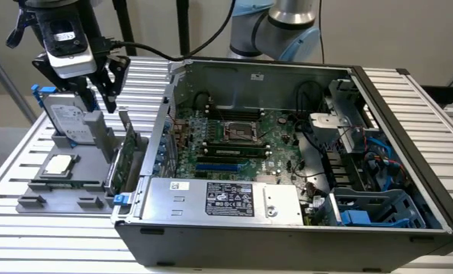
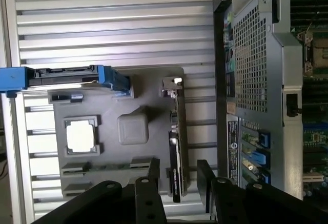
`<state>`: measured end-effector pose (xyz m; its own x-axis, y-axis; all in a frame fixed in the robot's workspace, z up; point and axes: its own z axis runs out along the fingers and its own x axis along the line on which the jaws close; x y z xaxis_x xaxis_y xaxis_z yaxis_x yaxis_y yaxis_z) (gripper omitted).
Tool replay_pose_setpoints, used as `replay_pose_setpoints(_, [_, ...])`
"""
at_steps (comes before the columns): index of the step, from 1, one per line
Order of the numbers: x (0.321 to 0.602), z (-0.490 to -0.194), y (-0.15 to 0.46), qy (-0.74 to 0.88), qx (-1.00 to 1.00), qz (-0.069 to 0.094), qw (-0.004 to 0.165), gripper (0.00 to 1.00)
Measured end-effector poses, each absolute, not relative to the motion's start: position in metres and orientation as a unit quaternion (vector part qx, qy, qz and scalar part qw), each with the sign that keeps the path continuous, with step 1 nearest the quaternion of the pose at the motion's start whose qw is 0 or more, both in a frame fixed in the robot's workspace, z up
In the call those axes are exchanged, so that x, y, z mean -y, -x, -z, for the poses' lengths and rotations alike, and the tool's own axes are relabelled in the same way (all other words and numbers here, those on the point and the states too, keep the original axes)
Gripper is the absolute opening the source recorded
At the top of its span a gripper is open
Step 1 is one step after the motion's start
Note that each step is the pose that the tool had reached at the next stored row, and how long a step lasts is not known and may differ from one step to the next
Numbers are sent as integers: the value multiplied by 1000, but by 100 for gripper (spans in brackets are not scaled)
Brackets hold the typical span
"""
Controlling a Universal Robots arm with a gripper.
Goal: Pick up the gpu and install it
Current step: 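Pick up the gpu and move the gpu toward the slot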
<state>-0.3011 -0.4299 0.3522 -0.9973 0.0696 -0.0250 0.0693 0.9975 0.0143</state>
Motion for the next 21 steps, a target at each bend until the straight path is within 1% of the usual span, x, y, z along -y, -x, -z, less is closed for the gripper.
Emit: replay_pose_setpoints(21, [440, -314, 305, -35, -999, -7, 13, 100])
